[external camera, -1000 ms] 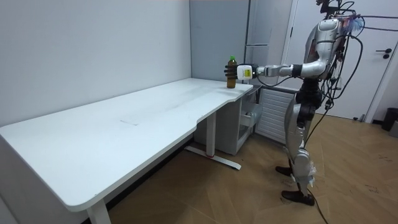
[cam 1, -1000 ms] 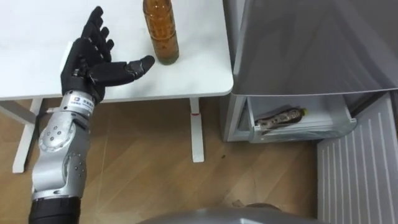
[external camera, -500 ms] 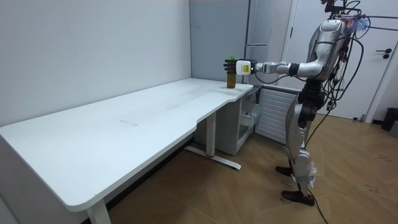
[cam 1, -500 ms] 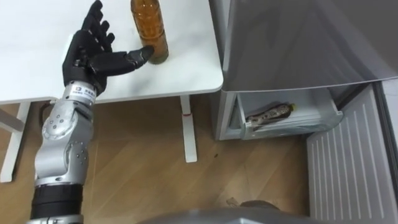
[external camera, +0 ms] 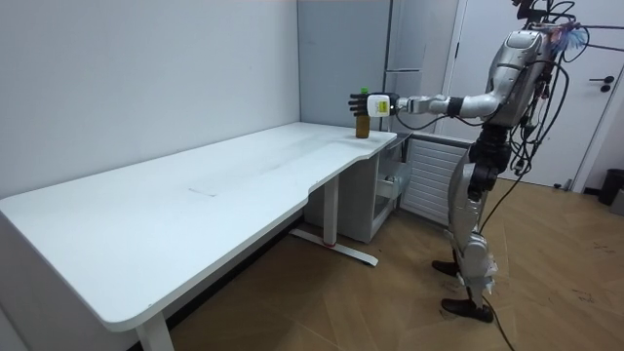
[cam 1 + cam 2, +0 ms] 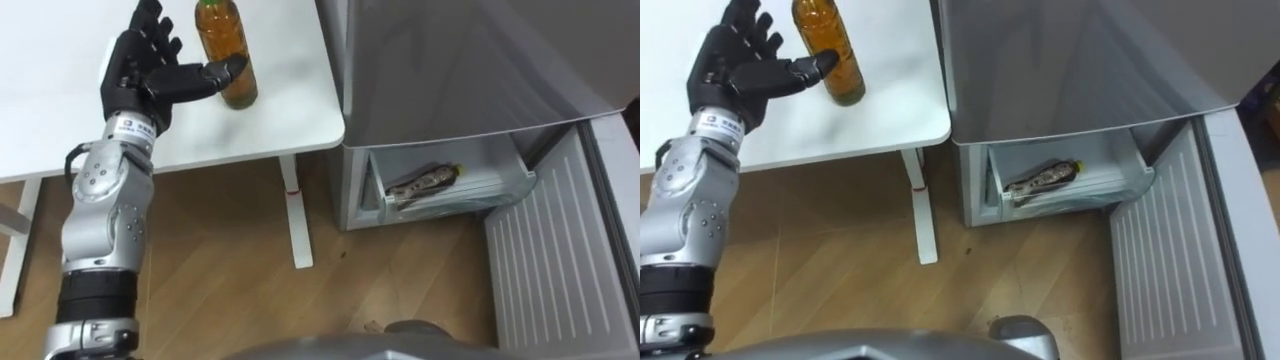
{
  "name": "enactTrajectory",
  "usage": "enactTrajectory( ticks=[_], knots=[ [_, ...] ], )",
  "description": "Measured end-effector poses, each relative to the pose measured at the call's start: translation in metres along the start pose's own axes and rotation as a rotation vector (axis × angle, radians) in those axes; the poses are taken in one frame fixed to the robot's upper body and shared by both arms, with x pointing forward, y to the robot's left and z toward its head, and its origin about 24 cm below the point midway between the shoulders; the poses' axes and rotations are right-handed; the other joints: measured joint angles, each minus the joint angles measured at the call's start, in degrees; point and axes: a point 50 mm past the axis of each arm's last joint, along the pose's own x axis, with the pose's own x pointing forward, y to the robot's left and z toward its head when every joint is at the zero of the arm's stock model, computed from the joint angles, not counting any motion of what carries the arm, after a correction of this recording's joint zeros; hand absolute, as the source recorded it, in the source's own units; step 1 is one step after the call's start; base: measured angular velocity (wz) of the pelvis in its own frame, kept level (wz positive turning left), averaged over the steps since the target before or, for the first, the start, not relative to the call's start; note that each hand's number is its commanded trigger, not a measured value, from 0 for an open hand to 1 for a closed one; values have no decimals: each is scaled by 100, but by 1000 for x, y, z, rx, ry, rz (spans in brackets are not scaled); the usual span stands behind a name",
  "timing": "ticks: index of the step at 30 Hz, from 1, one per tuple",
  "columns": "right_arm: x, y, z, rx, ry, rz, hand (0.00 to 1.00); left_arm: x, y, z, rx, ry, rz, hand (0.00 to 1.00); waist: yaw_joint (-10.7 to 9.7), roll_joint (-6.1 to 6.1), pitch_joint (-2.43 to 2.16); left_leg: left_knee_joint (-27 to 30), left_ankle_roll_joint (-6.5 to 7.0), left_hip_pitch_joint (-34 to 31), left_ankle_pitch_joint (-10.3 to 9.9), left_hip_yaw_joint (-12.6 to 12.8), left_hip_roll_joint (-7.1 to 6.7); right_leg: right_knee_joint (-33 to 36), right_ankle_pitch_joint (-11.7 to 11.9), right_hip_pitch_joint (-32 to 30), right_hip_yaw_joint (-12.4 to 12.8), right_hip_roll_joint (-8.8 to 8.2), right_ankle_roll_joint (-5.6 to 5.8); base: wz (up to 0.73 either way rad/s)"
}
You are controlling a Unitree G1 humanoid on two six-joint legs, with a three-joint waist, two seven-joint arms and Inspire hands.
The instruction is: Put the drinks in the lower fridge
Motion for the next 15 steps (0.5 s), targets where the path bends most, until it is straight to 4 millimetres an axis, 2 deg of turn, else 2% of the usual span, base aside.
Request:
enactTrajectory(
  ticks=[10,15],
  knots=[
    [0,1,0,6,0,5,0,1,6,-5,-42,28,40,0,-41,9,-7,-23,0,2,0,-3,-4,-11,-1,-9,16,3,1,0],
    [0,0,3,15,-8,3,0,2,8,-3,-57,27,38,0,-141,6,-9,-34,0,-26,0,0,-4,-14,-1,-40,17,7,2,0]
  ],
)
